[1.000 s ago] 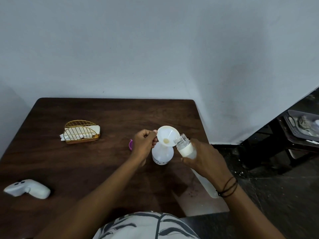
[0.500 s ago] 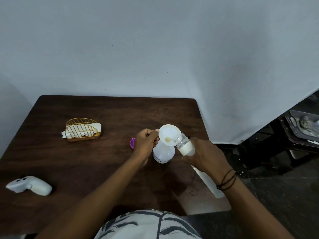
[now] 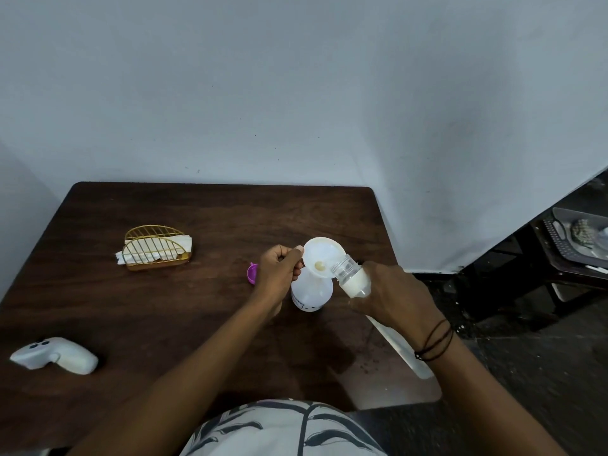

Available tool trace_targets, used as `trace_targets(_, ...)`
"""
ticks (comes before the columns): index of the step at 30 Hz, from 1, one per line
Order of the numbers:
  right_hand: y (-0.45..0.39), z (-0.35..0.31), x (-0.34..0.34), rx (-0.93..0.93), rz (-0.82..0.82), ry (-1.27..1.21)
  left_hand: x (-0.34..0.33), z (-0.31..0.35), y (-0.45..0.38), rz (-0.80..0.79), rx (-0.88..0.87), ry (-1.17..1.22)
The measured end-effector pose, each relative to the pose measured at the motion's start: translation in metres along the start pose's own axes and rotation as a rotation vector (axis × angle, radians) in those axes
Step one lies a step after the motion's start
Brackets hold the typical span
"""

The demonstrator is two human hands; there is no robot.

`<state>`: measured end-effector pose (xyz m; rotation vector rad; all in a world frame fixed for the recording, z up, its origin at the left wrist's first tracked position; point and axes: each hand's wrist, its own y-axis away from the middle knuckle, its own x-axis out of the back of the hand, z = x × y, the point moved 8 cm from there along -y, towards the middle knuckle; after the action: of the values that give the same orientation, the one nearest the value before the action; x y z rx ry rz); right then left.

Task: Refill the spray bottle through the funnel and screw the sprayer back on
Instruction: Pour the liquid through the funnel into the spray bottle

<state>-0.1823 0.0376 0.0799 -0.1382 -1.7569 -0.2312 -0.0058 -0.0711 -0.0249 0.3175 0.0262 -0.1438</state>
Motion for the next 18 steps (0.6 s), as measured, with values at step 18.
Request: trace_targets(18,0.0008,-0.0014,0.0041,-0.013,-0.014,0.039,-0.0006,-0.0008,-0.0002,-0.006,-0.008,-0.012)
